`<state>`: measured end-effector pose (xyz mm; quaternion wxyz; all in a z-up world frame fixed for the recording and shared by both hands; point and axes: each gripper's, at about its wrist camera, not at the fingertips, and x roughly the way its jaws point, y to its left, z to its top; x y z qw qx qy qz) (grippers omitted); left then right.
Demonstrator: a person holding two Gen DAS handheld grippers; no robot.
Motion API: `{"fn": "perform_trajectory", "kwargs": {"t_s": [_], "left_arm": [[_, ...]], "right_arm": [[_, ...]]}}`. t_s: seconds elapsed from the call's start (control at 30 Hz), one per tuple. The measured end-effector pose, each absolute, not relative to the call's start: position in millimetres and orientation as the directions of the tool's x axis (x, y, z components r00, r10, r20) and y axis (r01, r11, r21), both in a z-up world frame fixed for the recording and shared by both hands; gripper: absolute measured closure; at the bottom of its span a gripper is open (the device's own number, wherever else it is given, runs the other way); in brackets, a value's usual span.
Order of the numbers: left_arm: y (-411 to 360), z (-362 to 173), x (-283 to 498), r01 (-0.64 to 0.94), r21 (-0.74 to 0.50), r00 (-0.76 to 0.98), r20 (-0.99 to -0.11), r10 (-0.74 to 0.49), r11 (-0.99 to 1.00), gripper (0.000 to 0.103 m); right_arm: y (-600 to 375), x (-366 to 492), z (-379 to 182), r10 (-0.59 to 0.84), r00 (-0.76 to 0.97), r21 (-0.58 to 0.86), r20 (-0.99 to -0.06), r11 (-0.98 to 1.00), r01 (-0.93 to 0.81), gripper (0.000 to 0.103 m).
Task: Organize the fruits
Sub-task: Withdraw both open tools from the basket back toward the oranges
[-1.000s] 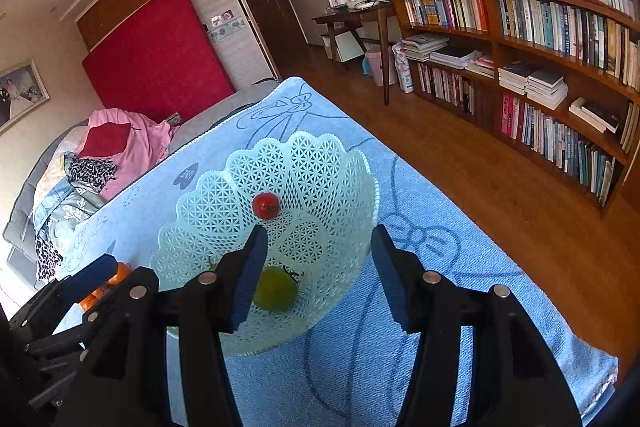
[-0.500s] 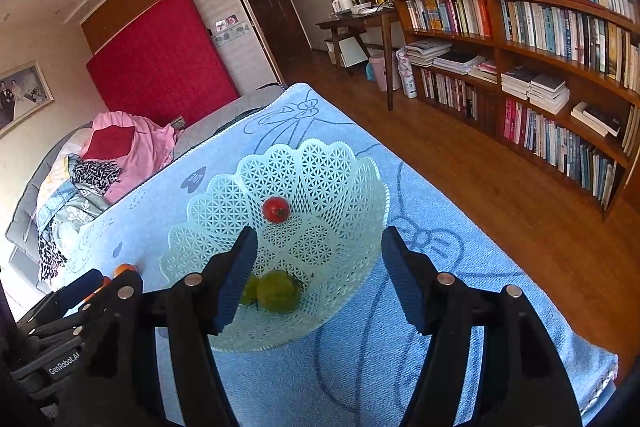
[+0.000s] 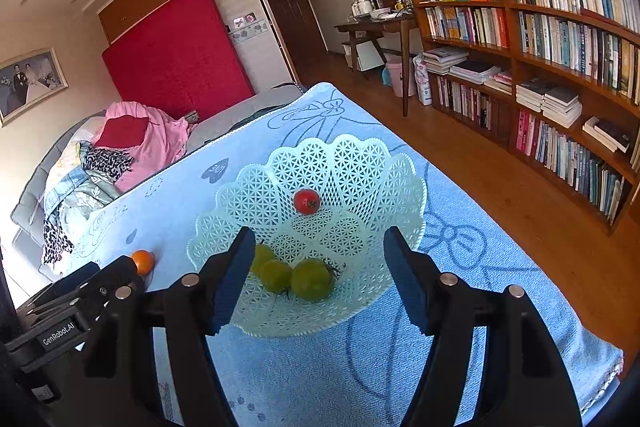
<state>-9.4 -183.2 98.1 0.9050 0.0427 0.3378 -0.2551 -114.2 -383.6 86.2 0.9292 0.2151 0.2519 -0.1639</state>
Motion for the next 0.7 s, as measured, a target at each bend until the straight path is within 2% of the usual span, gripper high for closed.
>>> {"fn": "perform_trajectory", "kwargs": {"t_s": [0.7], "left_arm": [[-107,81,8,0.321,-0.124,0.666,-0.675,-0.317,0.939,0.012]], "right_arm": [[-324,-106,78,-0.142,0.83,0.241,-0.539,0.919,0.313,0.035]]}}
